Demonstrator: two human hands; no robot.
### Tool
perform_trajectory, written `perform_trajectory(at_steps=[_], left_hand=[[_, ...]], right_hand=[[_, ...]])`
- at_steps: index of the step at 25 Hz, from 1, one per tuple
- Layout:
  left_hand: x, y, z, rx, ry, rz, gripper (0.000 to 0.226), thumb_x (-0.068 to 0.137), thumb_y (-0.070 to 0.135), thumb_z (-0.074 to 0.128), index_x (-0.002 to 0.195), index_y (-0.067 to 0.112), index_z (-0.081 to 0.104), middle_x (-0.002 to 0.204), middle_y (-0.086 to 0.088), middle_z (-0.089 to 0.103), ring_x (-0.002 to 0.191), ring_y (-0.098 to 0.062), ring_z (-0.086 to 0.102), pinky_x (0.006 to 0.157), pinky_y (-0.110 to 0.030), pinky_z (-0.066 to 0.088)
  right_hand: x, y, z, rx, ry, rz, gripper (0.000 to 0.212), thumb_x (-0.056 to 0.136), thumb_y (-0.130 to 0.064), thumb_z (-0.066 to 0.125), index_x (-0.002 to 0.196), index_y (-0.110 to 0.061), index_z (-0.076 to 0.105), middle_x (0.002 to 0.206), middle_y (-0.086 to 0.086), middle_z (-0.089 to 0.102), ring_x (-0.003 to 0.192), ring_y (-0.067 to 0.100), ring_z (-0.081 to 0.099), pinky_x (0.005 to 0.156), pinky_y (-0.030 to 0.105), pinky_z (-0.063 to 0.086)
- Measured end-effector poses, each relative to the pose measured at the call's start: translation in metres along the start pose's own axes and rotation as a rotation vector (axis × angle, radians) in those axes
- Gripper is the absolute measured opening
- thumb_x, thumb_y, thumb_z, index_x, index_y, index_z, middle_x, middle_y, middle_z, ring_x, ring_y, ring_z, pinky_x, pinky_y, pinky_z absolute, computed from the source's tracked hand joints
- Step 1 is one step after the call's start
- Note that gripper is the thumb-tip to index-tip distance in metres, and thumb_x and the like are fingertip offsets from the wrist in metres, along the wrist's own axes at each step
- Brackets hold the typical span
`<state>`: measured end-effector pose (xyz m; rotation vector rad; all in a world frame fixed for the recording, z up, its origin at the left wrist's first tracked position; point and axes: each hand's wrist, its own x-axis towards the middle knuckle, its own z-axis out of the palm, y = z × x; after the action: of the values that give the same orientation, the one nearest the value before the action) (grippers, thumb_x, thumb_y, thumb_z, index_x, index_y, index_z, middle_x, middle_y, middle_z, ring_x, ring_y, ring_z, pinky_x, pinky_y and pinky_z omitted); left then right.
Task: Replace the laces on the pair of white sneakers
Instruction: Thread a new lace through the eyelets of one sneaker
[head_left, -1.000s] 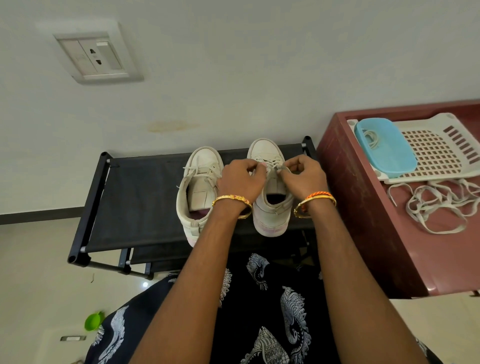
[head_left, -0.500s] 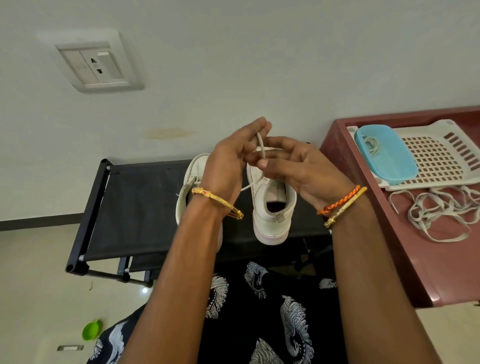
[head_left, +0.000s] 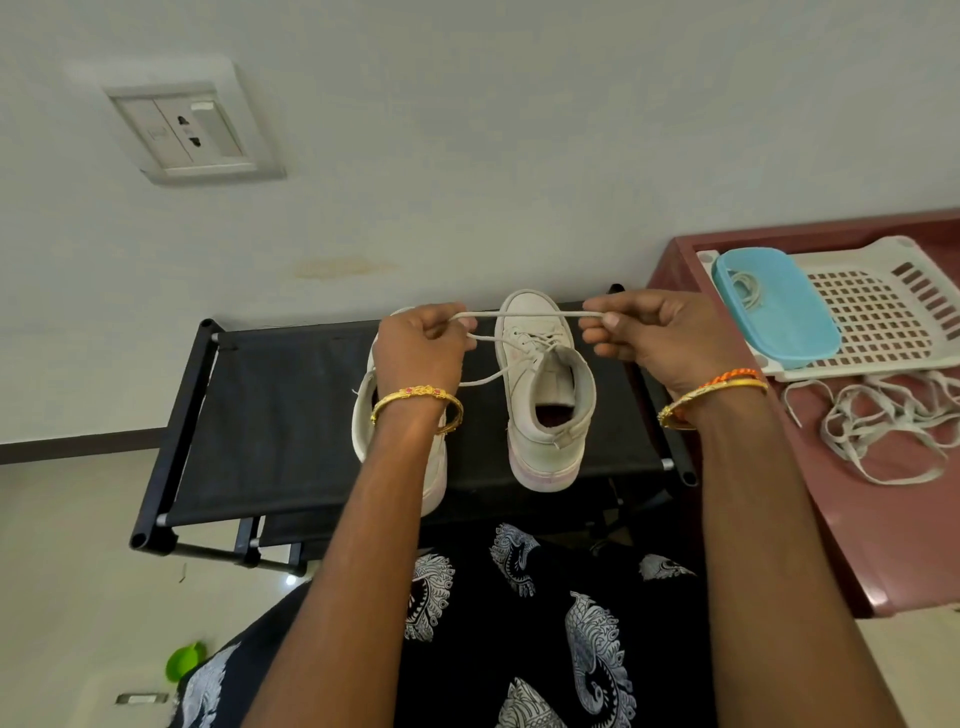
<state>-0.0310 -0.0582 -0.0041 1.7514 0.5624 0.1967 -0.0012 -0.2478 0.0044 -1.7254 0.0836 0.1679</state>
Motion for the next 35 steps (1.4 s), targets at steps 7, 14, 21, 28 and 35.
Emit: perform_trajectory(at_steps=[7, 14, 21, 28, 35], left_hand=[[-0.01, 0.002, 0.02, 0.407, -0.11, 0.416, 0.032, 0.085, 0.035, 0.059, 0.117, 0.037, 0.063, 0.114, 0.007, 0.053, 0.11, -0.013, 0.045, 0.099, -0.035, 0.035], [-0.017, 0.007, 0.042, 0.266, -0.116, 0.319, 0.012, 0.084, 0.029, 0.067, 0.091, 0.025, 0.076, 0.085, 0.01, 0.072, 0.085, -0.006, 0.062, 0.091, -0.038, 0.044], [-0.009, -0.007, 0.06, 0.319, -0.153, 0.261, 0.014, 0.087, 0.023, 0.064, 0.093, 0.013, 0.072, 0.1, -0.001, 0.07, 0.083, -0.004, 0.054, 0.078, -0.021, 0.045], [-0.006, -0.019, 0.066, 0.491, -0.161, 0.397, 0.018, 0.085, 0.024, 0.064, 0.093, 0.011, 0.073, 0.098, -0.007, 0.068, 0.089, -0.02, 0.061, 0.084, -0.038, 0.05], [-0.009, -0.022, 0.083, 0.663, -0.068, 0.301, 0.02, 0.088, 0.034, 0.059, 0.102, 0.024, 0.07, 0.108, 0.001, 0.058, 0.102, -0.015, 0.05, 0.082, -0.032, 0.019]], right_hand=[[0.001, 0.002, 0.003, -0.085, 0.061, -0.094, 0.012, 0.08, -0.009, 0.072, 0.078, -0.02, 0.071, 0.076, -0.002, 0.07, 0.068, 0.009, 0.062, 0.064, 0.017, 0.053], [0.009, 0.004, 0.005, -0.15, -0.031, -0.117, 0.019, 0.073, -0.005, 0.077, 0.087, -0.013, 0.067, 0.086, 0.006, 0.071, 0.079, 0.015, 0.067, 0.077, 0.026, 0.055], [0.015, 0.018, 0.015, -0.727, -0.143, 0.015, 0.028, 0.084, -0.016, 0.068, 0.112, -0.011, 0.067, 0.106, 0.005, 0.066, 0.091, 0.012, 0.054, 0.079, 0.023, 0.041], [0.025, 0.021, 0.01, -0.572, -0.147, 0.177, 0.022, 0.091, -0.01, 0.058, 0.111, -0.011, 0.066, 0.107, 0.008, 0.065, 0.102, 0.023, 0.06, 0.091, 0.037, 0.051], [0.027, 0.019, 0.009, -0.239, -0.034, 0.407, 0.021, 0.094, -0.001, 0.05, 0.107, -0.004, 0.066, 0.107, 0.017, 0.065, 0.096, 0.027, 0.063, 0.064, 0.029, 0.053]])
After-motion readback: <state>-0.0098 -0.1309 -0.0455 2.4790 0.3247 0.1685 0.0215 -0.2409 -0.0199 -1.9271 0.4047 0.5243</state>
